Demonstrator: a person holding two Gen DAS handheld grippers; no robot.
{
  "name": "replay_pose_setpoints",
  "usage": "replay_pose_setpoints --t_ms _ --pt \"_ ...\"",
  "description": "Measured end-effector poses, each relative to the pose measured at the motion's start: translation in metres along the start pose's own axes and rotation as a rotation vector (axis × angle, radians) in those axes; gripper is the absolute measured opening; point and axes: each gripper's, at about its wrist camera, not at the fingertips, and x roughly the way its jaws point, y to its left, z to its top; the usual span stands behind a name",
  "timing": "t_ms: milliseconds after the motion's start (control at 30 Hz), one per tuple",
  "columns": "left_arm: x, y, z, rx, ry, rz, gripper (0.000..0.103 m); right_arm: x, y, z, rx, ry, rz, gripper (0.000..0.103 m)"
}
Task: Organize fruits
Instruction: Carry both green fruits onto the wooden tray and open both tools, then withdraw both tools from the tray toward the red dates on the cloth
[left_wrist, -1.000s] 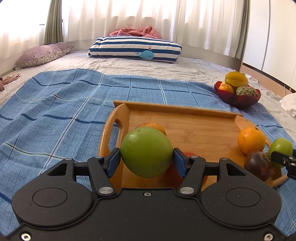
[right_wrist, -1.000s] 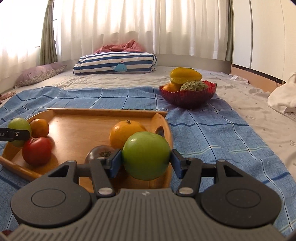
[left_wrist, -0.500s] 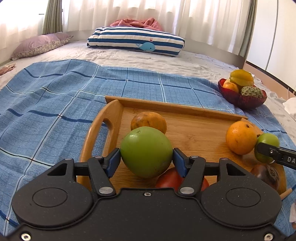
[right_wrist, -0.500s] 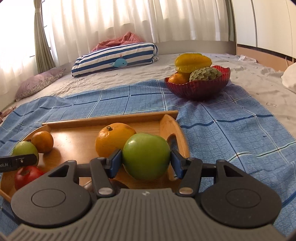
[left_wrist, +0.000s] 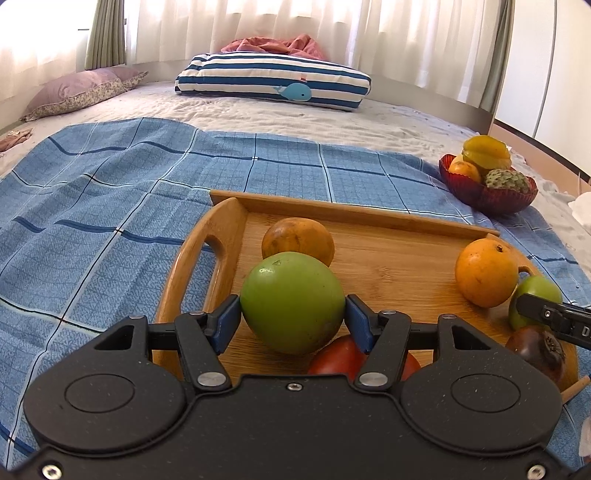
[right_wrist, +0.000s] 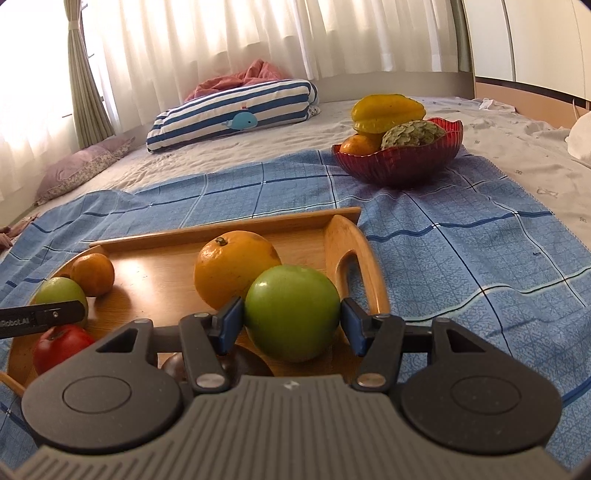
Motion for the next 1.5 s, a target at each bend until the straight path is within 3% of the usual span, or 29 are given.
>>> replay_pose_setpoints --t_ms 100,233,633,1267,1500 --pt "-0.007 -0.003 0.001 0.017 -0.027 0.013 0.061 -0.004 0.001 0.000 -0.003 0.003 0.009 0.068" --pt "-0.026 -0.010 0.003 0.076 -0.088 0.017 0.075 -0.013 0.001 -0.003 -0.010 -0.009 0.010 0.075" --pt "-0.083 -0.003 -0.011 0.078 -0.113 -0.034 0.088 -0.061 0.015 -0.018 -0.050 -0.094 0.029 0.084" --pt "-0.156 0.009 -0.076 0.084 -0.124 -0.052 0.091 -0.131 0.069 -0.085 -0.181 -0.221 0.078 0.099" --pt "-0.166 0.016 -0.092 0.071 -0.124 -0.054 0.092 -0.154 0.081 -0.106 -0.172 -0.312 0.039 0.100"
